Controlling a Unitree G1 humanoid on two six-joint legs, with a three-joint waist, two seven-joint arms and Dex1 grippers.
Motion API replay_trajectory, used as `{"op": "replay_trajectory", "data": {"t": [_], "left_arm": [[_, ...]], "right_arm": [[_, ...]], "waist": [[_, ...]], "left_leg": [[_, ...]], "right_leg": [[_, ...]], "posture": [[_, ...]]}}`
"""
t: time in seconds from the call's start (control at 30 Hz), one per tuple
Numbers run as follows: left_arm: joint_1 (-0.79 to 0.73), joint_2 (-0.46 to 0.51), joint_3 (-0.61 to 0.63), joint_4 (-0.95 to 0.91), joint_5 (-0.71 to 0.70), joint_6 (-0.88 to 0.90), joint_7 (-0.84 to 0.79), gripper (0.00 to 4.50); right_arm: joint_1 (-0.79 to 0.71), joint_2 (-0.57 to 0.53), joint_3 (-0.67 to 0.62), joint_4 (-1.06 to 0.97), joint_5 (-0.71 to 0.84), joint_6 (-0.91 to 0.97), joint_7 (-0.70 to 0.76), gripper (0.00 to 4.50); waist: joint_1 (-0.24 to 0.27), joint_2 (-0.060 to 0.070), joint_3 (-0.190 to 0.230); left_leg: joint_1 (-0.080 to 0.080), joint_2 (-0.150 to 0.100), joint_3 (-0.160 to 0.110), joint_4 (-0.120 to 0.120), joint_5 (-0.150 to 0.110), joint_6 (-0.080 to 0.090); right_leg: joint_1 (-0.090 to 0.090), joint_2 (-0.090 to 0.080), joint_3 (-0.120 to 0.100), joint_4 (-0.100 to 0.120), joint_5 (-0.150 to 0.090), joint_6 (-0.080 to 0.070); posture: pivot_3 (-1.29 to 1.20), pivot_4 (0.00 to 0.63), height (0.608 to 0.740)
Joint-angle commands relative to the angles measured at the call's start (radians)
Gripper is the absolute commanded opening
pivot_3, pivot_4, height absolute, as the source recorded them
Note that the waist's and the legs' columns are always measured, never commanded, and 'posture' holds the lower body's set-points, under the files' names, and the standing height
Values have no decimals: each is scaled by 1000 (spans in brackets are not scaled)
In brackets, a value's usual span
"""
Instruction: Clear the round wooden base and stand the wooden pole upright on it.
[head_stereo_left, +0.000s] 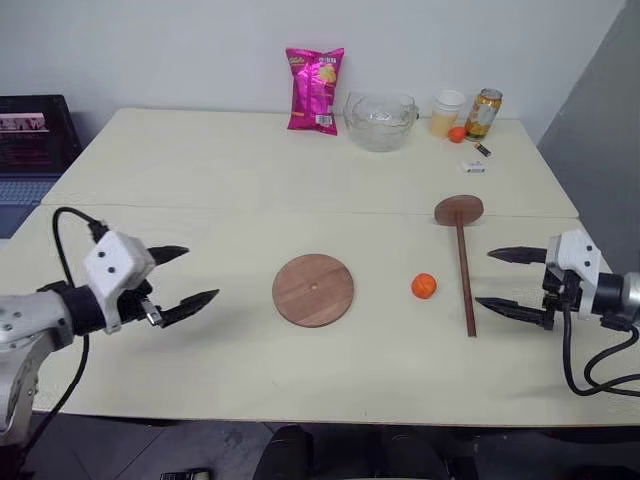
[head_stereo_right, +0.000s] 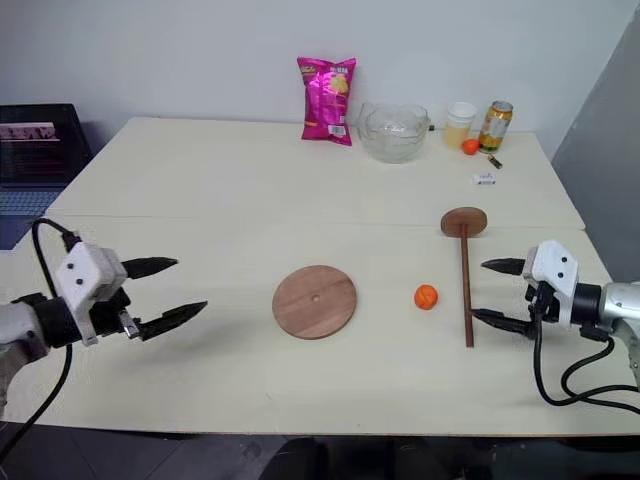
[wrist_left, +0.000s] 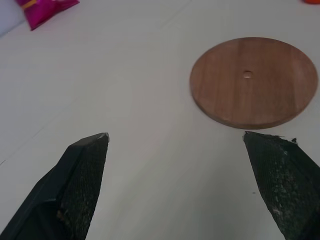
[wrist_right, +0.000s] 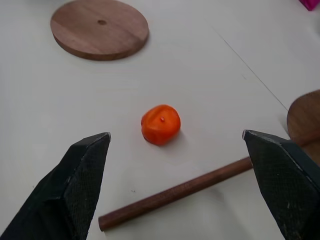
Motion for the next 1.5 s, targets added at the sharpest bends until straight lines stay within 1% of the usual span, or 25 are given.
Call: {"op": "replay_trajectory", "data": {"t": [0.03, 0.2, 0.3, 0.37, 0.47, 0.63, 0.8, 0.9, 0.97, 1.0, 1.07, 1.17, 1.23, 1.27, 1.33, 1.5], "left_arm": [[-79, 14, -86, -57, -25, 0, -41, 4500], [-206, -17, -224, -85, -40, 20, -62, 4500], [-256, -42, -272, -85, -32, 13, -60, 4500], [-280, -70, -303, -88, -28, 1, -55, 4500], [-327, -111, -340, -67, -18, -11, -44, 4500], [-374, -141, -381, -39, -6, -23, -67, 4500], [-397, -167, -415, -18, 7, -34, -74, 4500], [-399, -172, -426, -14, 12, -38, -77, 4500], [-398, -173, -431, -16, 8, -33, -83, 4500], [-397, -175, -433, -17, 6, -31, -85, 4500], [-393, -175, -440, -17, 3, -28, -95, 4500], [-398, -180, -455, -16, 5, -29, -106, 4500], [-407, -186, -473, -12, 9, -31, -116, 4500], [-411, -190, -480, -10, 10, -31, -120, 4500], [-414, -195, -487, -5, 13, -33, -120, 4500], [-449, -245, -504, 13, 7, -24, -95, 4500]], "right_arm": [[-50, -1, 22, -86, 37, 50, 1, 4458], [-126, 44, 145, -133, -1, 102, -33, 4458], [-174, 74, 225, -112, -87, 106, -83, 4458], [-216, 102, 309, -58, -172, 125, -125, 4458], [-263, 152, 377, 37, -243, 128, -161, 4458], [-313, 203, 430, 166, -330, 90, -190, 4458], [-350, 232, 440, 230, -349, 107, -174, 4458], [-360, 240, 433, 229, -342, 110, -158, 3977], [-360, 238, 433, 222, -335, 119, -143, 3468], [-360, 236, 434, 221, -335, 122, -139, 3364], [-359, 236, 433, 221, -336, 128, -133, 2954], [-358, 228, 436, 223, -343, 124, -121, 2073], [-357, 218, 436, 219, -347, 115, -112, 1705], [-358, 216, 431, 212, -344, 115, -110, 1562], [-358, 215, 415, 193, -333, 119, -112, 1423], [-331, 184, 263, 89, -274, 171, -177, 1288]], "waist": [[0, 0, 0], [0, 0, 0], [-2, 0, 0], [-2, 0, 1], [-1, 0, 1], [-1, 0, 1], [-2, 0, 1], [-3, 0, 1], [-2, 0, 1], [-2, 0, 1], [-2, 0, 1], [-2, 0, 1], [-2, 0, 1], [-2, 0, 1], [-2, 0, 1], [-1, 0, 1]], "left_leg": [[0, 0, 0, 0, 0, 0], [0, 0, 0, 0, 0, 0], [-1, 0, 0, 1, 0, 0], [-2, 0, 0, 1, 0, 0], [-2, 0, 0, 1, 0, 0], [-3, -1, 0, 1, 0, 0], [-4, -1, 0, 1, 0, 0], [-4, -1, 0, 1, 0, 0], [-4, -1, 0, 1, 0, 0], [-4, -1, 0, 1, 0, 0], [-5, -1, 0, 1, 0, 0], [-4, -1, 0, 1, 0, 0], [-4, -1, 0, 1, 0, 0], [-4, -1, 0, 1, 0, 0], [-5, -1, 0, 2, 0, 0], [-5, -1, 0, 2, 0, 0]], "right_leg": [[0, 0, 0, 0, 0, 0], [0, 0, 0, 0, 0, 0], [-1, 0, 0, 0, 0, 0], [-2, 0, 0, 0, 0, 0], [-2, 0, 0, 0, 0, 0], [-3, 0, 0, 0, 0, 0], [-4, 0, 0, 1, 0, 0], [-4, 0, 0, 1, 0, 0], [-5, 1, 0, 1, 0, 0], [-5, 0, 0, 1, 0, 0], [-5, 0, 0, 1, 0, 0], [-5, 0, 0, 1, 0, 0], [-5, 0, 0, 1, 0, 0], [-4, 0, 0, 1, 0, 0], [-4, 0, 0, 1, 0, 0], [-4, 0, 0, 1, 0, 0]], "posture": [[0, 150, 740], [0, 150, 740], [0, 150, 740], [0, 150, 740], [0, 150, 740], [0, 150, 740], [0, 150, 740], [0, 150, 740], [0, 150, 740], [0, 150, 740], [0, 150, 740], [0, 150, 740], [0, 150, 740], [0, 150, 740], [0, 150, 740], [0, 150, 740]]}}
